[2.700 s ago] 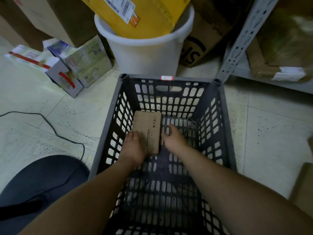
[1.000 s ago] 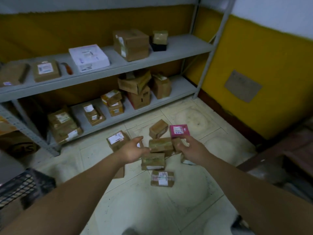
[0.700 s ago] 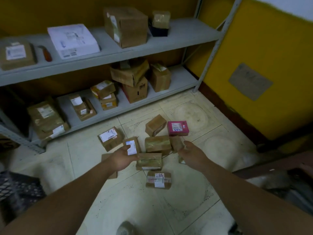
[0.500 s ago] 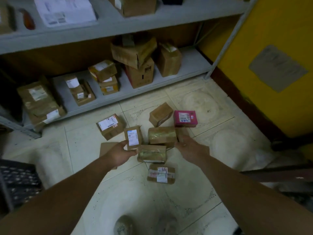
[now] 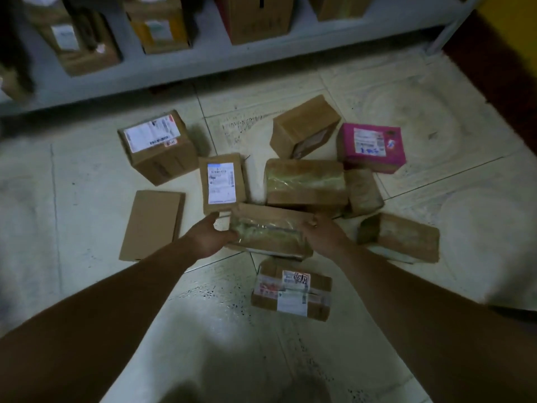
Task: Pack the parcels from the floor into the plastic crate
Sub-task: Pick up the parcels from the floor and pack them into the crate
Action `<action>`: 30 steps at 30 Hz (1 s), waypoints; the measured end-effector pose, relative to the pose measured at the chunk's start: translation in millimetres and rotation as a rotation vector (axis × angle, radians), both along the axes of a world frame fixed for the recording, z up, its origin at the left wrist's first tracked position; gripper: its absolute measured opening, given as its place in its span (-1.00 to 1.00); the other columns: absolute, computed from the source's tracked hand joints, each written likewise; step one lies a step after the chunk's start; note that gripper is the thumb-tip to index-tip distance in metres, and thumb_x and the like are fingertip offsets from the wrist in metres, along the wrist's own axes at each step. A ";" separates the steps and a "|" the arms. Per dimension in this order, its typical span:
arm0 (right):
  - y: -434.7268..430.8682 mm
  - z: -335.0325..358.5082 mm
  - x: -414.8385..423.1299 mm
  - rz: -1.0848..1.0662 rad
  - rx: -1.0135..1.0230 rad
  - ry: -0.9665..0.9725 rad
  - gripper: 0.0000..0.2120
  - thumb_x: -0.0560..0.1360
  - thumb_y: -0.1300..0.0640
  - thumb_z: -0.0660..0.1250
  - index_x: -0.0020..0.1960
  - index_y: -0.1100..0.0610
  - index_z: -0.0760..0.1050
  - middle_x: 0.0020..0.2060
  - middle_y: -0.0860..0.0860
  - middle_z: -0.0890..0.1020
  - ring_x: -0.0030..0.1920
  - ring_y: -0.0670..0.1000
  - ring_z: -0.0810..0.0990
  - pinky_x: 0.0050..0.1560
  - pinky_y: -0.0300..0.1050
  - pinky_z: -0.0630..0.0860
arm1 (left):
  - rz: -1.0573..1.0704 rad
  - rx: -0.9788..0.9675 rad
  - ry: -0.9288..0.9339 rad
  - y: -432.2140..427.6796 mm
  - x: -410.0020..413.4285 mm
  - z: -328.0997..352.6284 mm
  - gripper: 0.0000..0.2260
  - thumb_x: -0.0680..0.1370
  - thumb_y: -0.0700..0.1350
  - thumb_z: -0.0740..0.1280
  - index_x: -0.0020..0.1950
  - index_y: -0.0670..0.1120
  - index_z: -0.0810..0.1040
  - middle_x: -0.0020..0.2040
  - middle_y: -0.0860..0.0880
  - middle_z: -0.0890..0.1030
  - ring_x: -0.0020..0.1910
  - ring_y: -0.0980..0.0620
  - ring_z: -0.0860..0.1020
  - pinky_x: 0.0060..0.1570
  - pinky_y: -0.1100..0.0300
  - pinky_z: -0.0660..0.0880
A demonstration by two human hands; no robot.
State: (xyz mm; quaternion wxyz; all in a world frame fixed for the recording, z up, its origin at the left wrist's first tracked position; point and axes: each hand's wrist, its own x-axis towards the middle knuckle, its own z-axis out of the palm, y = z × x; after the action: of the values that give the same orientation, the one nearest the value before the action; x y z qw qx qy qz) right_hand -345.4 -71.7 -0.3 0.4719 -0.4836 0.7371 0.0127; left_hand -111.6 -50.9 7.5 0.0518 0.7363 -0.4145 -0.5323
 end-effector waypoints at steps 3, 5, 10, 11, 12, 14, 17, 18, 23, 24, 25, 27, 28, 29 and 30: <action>-5.2 -50.0 2.5 -0.120 0.033 -0.025 -0.40 0.60 -0.14 0.14 0.49 0.22 0.20 0.37 0.19 0.42 0.32 0.19 0.43 0.23 0.01 0.38 | 0.064 0.011 0.063 -3.1 -4.3 -57.0 -0.22 0.43 0.10 0.43 0.53 -0.08 0.14 0.37 -0.04 0.41 0.29 -0.10 0.44 0.25 0.10 0.39; -5.7 -76.0 3.9 -0.215 0.033 -0.082 -0.37 0.59 -0.16 0.16 0.50 0.20 0.17 0.40 0.17 0.40 0.35 0.20 0.40 0.30 0.04 0.38 | 0.078 0.012 0.124 -2.8 -10.8 -86.1 -0.37 0.48 0.08 0.39 0.46 -0.09 0.26 0.30 -0.01 0.47 0.24 -0.07 0.47 0.30 0.04 0.38; -1.5 -89.8 5.7 -0.227 -0.048 -0.043 -0.46 0.61 -0.11 0.16 0.47 0.17 0.20 0.32 0.20 0.48 0.28 0.25 0.47 0.25 0.06 0.42 | 0.155 -0.044 0.117 0.8 -17.7 -98.7 -0.56 0.52 -0.06 0.37 0.36 -0.11 0.40 0.23 -0.09 0.55 0.18 -0.10 0.51 0.24 0.05 0.41; 0.0 -82.3 7.1 -0.230 -0.059 -0.049 -0.46 0.61 -0.11 0.16 0.46 0.17 0.21 0.32 0.19 0.49 0.28 0.25 0.47 0.25 0.06 0.42 | 0.169 -0.051 0.109 1.8 -16.8 -89.7 -0.57 0.52 -0.08 0.37 0.36 -0.12 0.40 0.23 -0.11 0.56 0.18 -0.11 0.52 0.24 0.04 0.41; 1.8 -71.9 9.6 -0.229 -0.069 -0.059 -0.46 0.61 -0.12 0.17 0.45 0.17 0.21 0.32 0.19 0.49 0.28 0.25 0.47 0.25 0.05 0.41 | 0.184 -0.059 0.106 3.3 -14.7 -79.4 -0.59 0.52 -0.10 0.37 0.35 -0.13 0.41 0.21 -0.11 0.56 0.16 -0.11 0.53 0.22 0.06 0.42; 5.9 -40.5 15.1 -0.229 -0.088 -0.075 -0.47 0.60 -0.11 0.17 0.44 0.19 0.22 0.31 0.19 0.49 0.27 0.25 0.47 0.19 0.00 0.41 | 0.201 -0.069 0.100 7.2 -8.1 -43.7 -0.62 0.53 -0.13 0.36 0.32 -0.11 0.41 0.16 -0.08 0.57 0.12 -0.08 0.53 0.14 0.12 0.41; 14.0 23.7 26.7 -0.243 -0.123 -0.095 -0.48 0.59 -0.12 0.19 0.41 0.19 0.25 0.25 0.17 0.53 0.21 0.23 0.52 0.07 -0.06 0.42 | 0.214 -0.097 0.108 14.7 4.8 21.0 -0.64 0.52 -0.12 0.37 0.29 -0.10 0.43 0.16 -0.08 0.58 0.08 -0.06 0.55 0.13 0.12 0.43; 16.3 50.4 31.0 -0.249 -0.142 -0.109 -0.49 0.59 -0.11 0.20 0.41 0.17 0.26 0.23 0.15 0.55 0.18 0.22 0.54 0.05 -0.08 0.42 | 0.215 -0.110 0.112 17.9 9.4 48.8 -0.66 0.52 -0.12 0.37 0.28 -0.10 0.44 0.14 -0.07 0.59 0.03 -0.04 0.56 0.10 0.13 0.44; 27.5 193.5 55.0 -0.250 -0.204 -0.172 -0.53 0.54 -0.14 0.26 0.30 0.15 0.41 0.08 0.09 0.61 0.09 0.16 0.58 0.11 -0.01 0.50 | 0.244 -0.190 0.108 36.0 34.0 196.6 -0.70 0.51 -0.11 0.38 0.23 -0.09 0.47 0.07 -0.05 0.61 -0.06 -0.01 0.56 -0.09 0.17 0.46; 30.5 224.4 58.9 -0.236 -0.212 -0.162 -0.52 0.53 -0.15 0.26 0.29 0.16 0.41 0.08 0.10 0.61 0.09 0.16 0.58 0.14 0.03 0.51 | 0.236 -0.204 0.103 39.8 39.8 226.4 -0.70 0.51 -0.12 0.38 0.21 -0.08 0.46 0.06 -0.03 0.61 -0.10 0.01 0.57 -0.17 0.22 0.47; 33.3 254.1 61.9 -0.221 -0.219 -0.150 -0.50 0.52 -0.14 0.27 0.32 0.16 0.37 0.10 0.11 0.60 0.09 0.17 0.58 0.16 0.09 0.51 | 0.232 -0.210 0.107 44.2 45.4 257.5 -0.71 0.50 -0.14 0.39 0.20 -0.07 0.44 0.03 -0.02 0.59 -0.16 0.07 0.55 -0.25 0.29 0.45; 40.2 314.9 69.3 -0.250 -0.223 -0.191 -0.47 0.50 -0.08 0.32 0.38 0.10 0.29 0.11 0.07 0.58 0.09 0.15 0.58 0.16 0.16 0.53 | 0.253 -0.207 0.165 51.1 53.9 313.2 -0.72 0.50 -0.20 0.40 0.15 -0.07 0.41 -0.02 -0.02 0.56 -0.22 0.14 0.53 -0.31 0.38 0.43; 44.5 346.2 72.2 -0.269 -0.226 -0.237 -0.49 0.50 0.00 0.36 0.38 0.06 0.28 0.07 0.01 0.57 0.07 0.10 0.57 0.14 0.12 0.53 | 0.281 -0.215 0.188 54.9 57.9 343.4 -0.79 0.50 -0.17 0.39 0.06 -0.05 0.41 -0.06 -0.01 0.54 -0.21 0.12 0.53 -0.29 0.35 0.44; 49.0 374.2 74.1 -0.274 -0.230 -0.279 -0.51 0.50 0.08 0.38 0.37 0.04 0.29 0.02 -0.03 0.56 0.04 0.04 0.55 0.11 0.04 0.52 | 0.319 -0.212 0.203 58.9 60.4 374.2 -0.86 0.53 -0.09 0.36 -0.01 -0.03 0.41 -0.08 -0.01 0.53 -0.18 0.08 0.53 -0.23 0.29 0.46; 54.2 402.1 76.0 -0.269 -0.236 -0.312 -0.51 0.49 0.13 0.39 0.36 0.03 0.30 0.01 -0.06 0.54 0.02 0.00 0.52 0.07 -0.04 0.49 | 0.360 -0.218 0.226 62.2 63.6 401.1 -0.84 0.55 0.04 0.30 0.01 -0.02 0.43 -0.05 -0.02 0.53 -0.12 0.03 0.53 -0.13 0.21 0.47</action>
State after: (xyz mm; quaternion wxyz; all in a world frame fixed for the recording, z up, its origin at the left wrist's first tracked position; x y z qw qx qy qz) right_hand -269.4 -17.5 401.8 0.5176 -0.4290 0.7095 -0.2113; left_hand -48.0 11.3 408.6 0.2712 0.7242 -0.3232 -0.5455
